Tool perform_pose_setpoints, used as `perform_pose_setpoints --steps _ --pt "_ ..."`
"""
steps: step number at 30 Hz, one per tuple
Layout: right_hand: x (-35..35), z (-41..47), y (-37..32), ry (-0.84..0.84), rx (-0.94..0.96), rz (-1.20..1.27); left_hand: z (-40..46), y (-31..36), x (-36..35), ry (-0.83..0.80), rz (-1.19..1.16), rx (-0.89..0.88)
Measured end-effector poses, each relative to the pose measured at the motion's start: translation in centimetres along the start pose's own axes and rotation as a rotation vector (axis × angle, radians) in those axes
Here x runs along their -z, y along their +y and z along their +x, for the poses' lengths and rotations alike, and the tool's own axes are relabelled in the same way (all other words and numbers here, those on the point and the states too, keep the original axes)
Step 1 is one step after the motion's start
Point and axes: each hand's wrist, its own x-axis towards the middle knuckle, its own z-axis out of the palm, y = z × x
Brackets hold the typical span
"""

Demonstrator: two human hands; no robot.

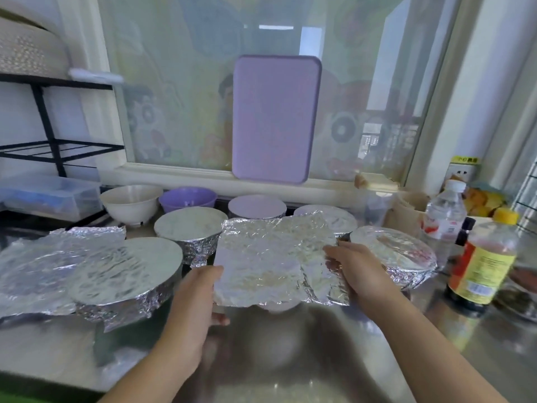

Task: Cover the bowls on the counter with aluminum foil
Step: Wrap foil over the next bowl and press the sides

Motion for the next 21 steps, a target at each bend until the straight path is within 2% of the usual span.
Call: perform_pose_setpoints --steps 3,9,15,21 --pt "0.3 1.0 0.8 -0.013 -0.066 0.094 1.0 -0.1 -0.1 -0.071 -0.063 0.093" --pt "2.2 1.6 2.1 -0.06 -0.137 0.29 1.8 -0.9 -0.9 -0.134 -0.092 0.087" --pt "4.4 1.7 2.4 -0.016 -0.031 0.212 2.6 -0.5 -2.6 -0.272 -0.018 0.072" --pt "4.0 0.6 1.9 0.037 -0.003 0.163 3.9 -0.2 -3.2 -0.344 -0.116 0.036"
